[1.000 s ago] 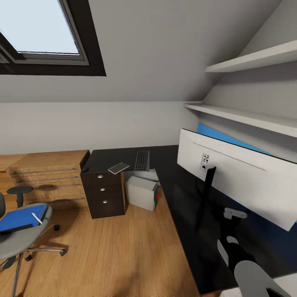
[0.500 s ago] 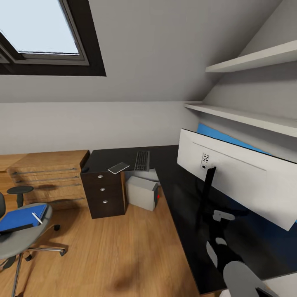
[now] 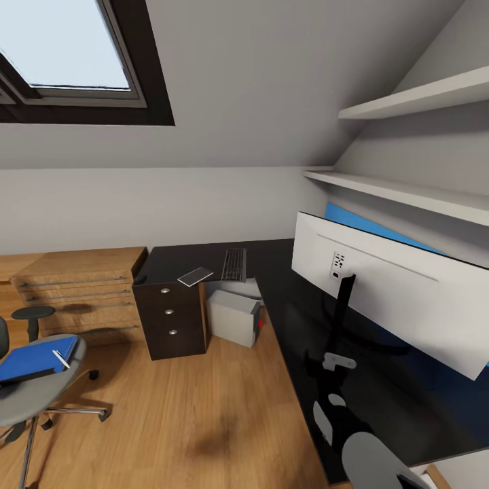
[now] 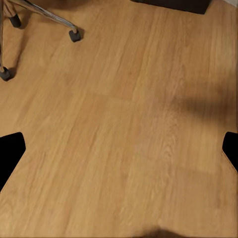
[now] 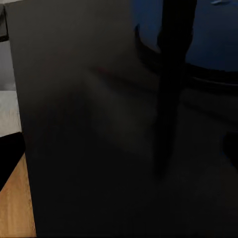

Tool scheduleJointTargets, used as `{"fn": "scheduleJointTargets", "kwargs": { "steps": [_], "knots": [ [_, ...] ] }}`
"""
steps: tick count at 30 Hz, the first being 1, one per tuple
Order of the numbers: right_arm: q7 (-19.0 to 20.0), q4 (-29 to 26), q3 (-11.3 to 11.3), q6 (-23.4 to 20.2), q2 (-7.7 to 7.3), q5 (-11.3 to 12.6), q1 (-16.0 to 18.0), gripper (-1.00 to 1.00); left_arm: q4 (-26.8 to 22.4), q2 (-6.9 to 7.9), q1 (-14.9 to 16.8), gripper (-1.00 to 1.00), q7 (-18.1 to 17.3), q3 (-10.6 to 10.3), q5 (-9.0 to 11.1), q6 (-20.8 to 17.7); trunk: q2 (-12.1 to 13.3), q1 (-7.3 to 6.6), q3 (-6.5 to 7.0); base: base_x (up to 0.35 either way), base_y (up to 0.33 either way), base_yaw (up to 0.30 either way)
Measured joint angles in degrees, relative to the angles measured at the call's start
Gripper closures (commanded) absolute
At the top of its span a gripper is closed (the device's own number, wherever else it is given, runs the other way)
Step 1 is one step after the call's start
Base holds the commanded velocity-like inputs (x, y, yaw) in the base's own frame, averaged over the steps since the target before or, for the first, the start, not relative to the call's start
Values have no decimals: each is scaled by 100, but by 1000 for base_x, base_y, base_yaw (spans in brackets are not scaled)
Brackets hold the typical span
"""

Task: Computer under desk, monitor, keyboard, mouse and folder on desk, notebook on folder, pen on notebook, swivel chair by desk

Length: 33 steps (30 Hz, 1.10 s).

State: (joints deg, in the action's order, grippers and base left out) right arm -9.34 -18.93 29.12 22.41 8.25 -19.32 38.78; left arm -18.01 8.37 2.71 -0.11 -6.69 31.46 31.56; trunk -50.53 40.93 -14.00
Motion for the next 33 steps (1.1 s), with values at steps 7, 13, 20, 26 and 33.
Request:
{"fn": "scheduleJointTargets", "kwargs": {
  "steps": [7,13,20,26,33],
  "knots": [
    [24,274,-10,4,24,-2,0,-100,-85,33,-1,-100,-92,423,132,87,0,0,0,0,0,0],
    [27,331,-9,5,46,-3,0,-100,-90,32,0,-100,-132,555,185,103,0,0,0,0,0,0],
    [16,355,-8,101,76,9,0,-100,-92,26,-1,-100,-139,582,192,108,1,0,0,0,50,0],
    [25,366,-8,188,120,14,0,-100,-93,25,-2,-100,-140,575,187,108,0,0,0,0,247,0],
    [58,370,-4,205,128,15,0,-100,-92,23,-2,-100,-140,574,186,100,0,0,0,0,232,0]
  ]
}}
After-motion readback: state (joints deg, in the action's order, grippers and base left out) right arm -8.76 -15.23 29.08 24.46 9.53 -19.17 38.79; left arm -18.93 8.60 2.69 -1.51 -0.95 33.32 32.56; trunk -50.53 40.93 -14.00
